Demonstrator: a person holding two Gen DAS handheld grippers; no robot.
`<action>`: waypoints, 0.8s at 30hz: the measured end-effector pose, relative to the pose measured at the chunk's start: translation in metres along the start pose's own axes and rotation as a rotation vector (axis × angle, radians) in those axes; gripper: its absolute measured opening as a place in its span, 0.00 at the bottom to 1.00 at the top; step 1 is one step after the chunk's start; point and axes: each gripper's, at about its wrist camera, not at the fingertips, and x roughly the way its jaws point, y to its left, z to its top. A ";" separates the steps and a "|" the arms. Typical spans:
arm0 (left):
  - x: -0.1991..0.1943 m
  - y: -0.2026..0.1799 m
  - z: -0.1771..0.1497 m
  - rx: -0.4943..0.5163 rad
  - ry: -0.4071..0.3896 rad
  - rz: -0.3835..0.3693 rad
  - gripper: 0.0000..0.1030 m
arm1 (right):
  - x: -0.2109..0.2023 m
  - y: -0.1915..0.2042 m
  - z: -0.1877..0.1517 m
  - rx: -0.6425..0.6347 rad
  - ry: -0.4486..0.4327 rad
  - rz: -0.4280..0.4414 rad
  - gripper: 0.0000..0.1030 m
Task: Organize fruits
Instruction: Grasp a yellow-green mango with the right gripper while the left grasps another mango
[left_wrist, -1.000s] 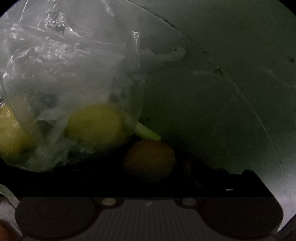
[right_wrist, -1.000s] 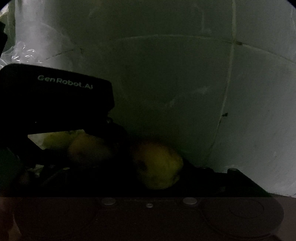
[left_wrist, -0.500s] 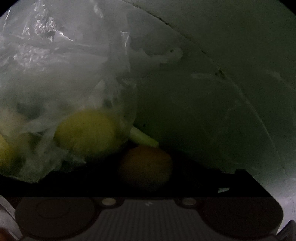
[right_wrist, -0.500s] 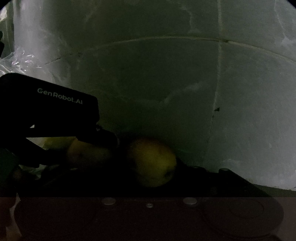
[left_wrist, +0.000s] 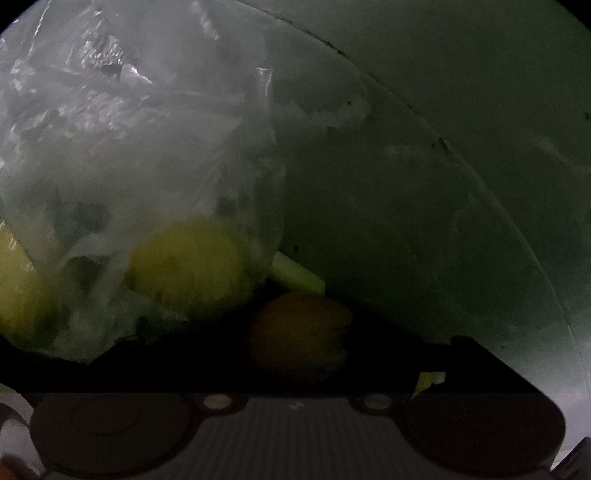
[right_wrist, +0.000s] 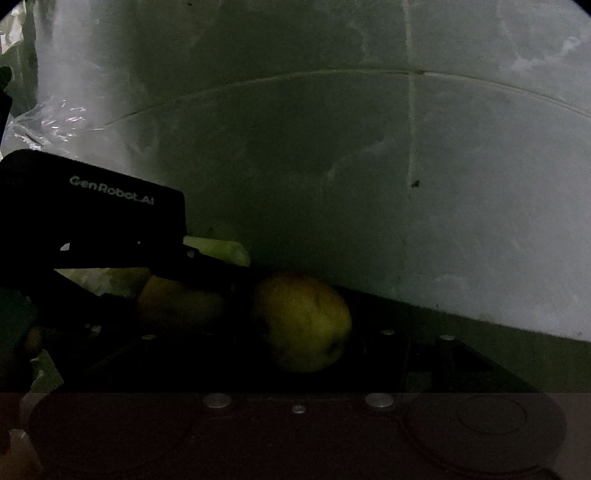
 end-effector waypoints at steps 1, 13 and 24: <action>0.000 -0.001 -0.002 -0.001 0.002 -0.003 0.69 | -0.002 0.000 -0.001 0.006 0.000 -0.001 0.55; 0.000 0.010 -0.010 0.028 0.037 -0.035 0.68 | -0.026 0.009 -0.019 0.045 -0.001 -0.024 0.54; -0.016 0.028 -0.019 0.081 0.054 -0.070 0.67 | -0.040 0.012 -0.031 0.090 -0.005 -0.052 0.54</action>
